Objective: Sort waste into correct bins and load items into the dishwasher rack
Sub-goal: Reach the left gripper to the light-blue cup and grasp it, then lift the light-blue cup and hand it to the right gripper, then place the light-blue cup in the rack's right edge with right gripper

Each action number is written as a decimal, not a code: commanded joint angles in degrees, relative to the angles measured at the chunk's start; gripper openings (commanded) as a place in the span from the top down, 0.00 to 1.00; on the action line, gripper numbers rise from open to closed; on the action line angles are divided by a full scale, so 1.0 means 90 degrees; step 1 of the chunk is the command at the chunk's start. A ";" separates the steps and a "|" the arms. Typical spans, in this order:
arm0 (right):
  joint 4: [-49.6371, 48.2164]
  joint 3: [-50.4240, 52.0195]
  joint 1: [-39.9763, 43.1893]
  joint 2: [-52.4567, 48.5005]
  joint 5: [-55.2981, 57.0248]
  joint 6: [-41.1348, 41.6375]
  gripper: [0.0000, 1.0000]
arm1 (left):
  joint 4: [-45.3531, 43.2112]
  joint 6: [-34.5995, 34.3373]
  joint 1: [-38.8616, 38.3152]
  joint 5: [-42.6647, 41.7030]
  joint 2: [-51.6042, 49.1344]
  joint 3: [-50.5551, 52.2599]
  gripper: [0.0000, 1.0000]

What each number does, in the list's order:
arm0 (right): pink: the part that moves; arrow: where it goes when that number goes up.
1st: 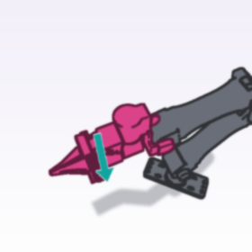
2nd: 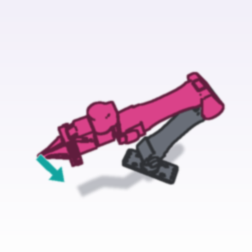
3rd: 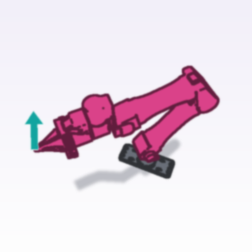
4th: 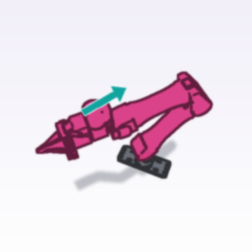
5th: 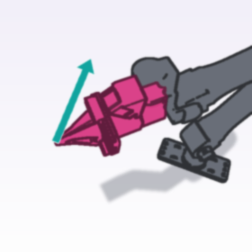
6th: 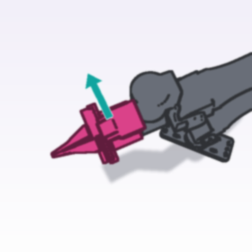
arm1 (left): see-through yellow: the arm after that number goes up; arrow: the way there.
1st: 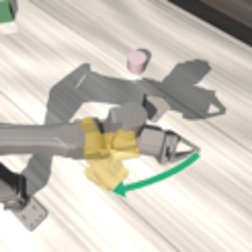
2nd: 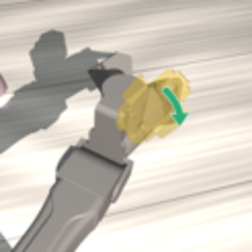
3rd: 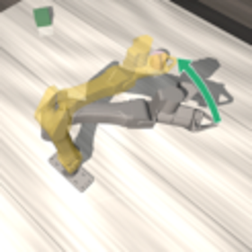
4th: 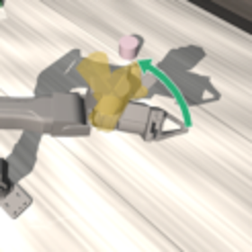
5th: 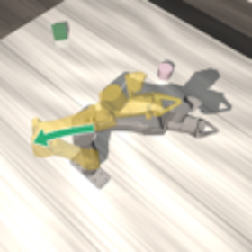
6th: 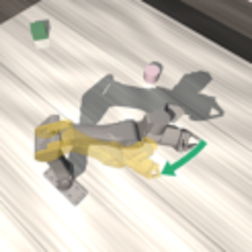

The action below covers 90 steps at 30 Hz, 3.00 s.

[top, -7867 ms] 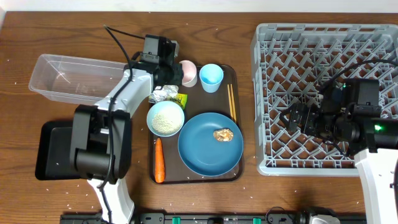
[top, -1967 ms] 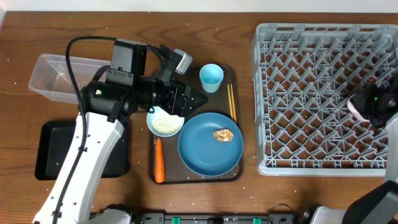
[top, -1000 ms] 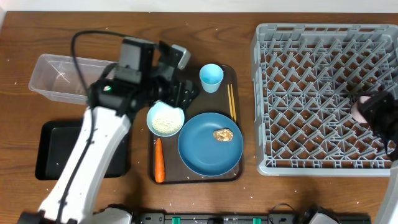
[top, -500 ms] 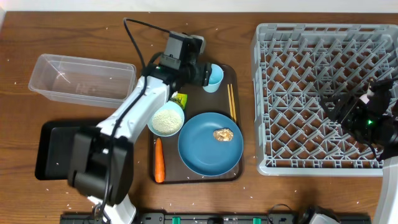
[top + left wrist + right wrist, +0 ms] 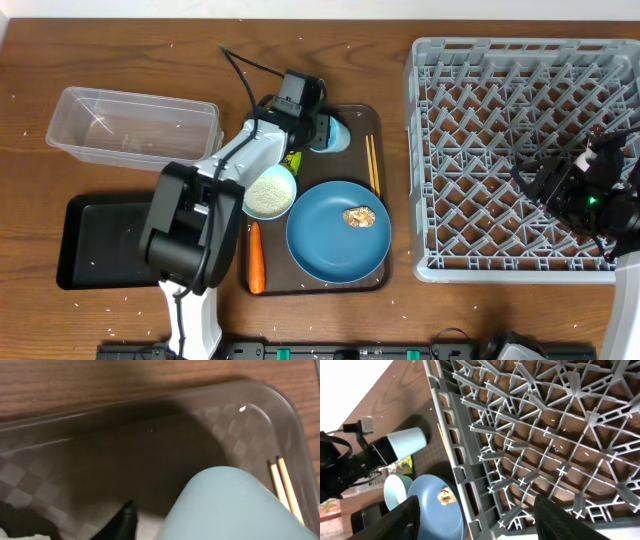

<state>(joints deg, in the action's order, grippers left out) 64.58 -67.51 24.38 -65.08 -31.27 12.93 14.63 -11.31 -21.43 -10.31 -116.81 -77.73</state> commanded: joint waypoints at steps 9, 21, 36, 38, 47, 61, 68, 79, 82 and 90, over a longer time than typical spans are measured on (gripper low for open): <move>0.0000 0.0007 -0.0087 0.0066 0.0019 -0.0442 0.39 | 0.0833 -0.0041 0.0034 -0.0391 0.1717 -0.0051 0.94; -0.0002 0.0007 -0.0627 0.0192 -0.3456 -0.3053 0.46 | 0.1897 0.0277 0.0833 -0.4602 0.4393 -0.0051 0.94; -0.1812 0.0007 -0.2963 0.0206 -0.6419 -0.4381 0.31 | 0.1506 0.0270 0.1265 -0.8641 0.4765 -0.0051 0.94; -0.2280 0.0007 -0.3160 0.0206 -0.6411 -0.4039 0.30 | 0.1508 0.0265 0.1265 -0.8706 0.4765 -0.0051 0.94; -0.4675 0.0007 -0.3886 0.0202 -0.5515 -0.1834 0.31 | 0.1506 0.0245 0.1260 -0.8782 0.4765 -0.0051 0.94; -0.5889 0.0007 -0.5355 0.0032 -0.3881 -0.1010 0.39 | 0.1479 0.0248 0.1260 -0.8779 0.4765 -0.0051 0.94; -0.5955 0.0007 -0.5357 0.0107 -0.3660 -0.1013 0.61 | 0.1477 0.0248 0.1263 -0.8779 0.4765 -0.0051 0.64; -0.4177 0.0007 -0.3793 0.0459 -0.2499 -0.0967 0.63 | 0.0449 -0.0364 0.1746 -0.8779 0.4765 -0.0051 0.11; -0.3385 0.0007 -0.3033 0.0522 -0.1800 -0.0962 0.63 | 0.0340 -0.0525 0.1916 -0.8782 0.4765 -0.0051 0.11; -0.1620 0.0007 -0.0886 0.0554 0.0714 -0.0085 0.60 | 0.0338 -0.0590 0.1994 -0.8784 0.4765 -0.0051 0.11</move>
<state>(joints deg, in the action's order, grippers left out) 48.18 -67.35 11.09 -60.84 -36.34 7.57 17.91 -15.77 -3.75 -88.38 -74.46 -77.69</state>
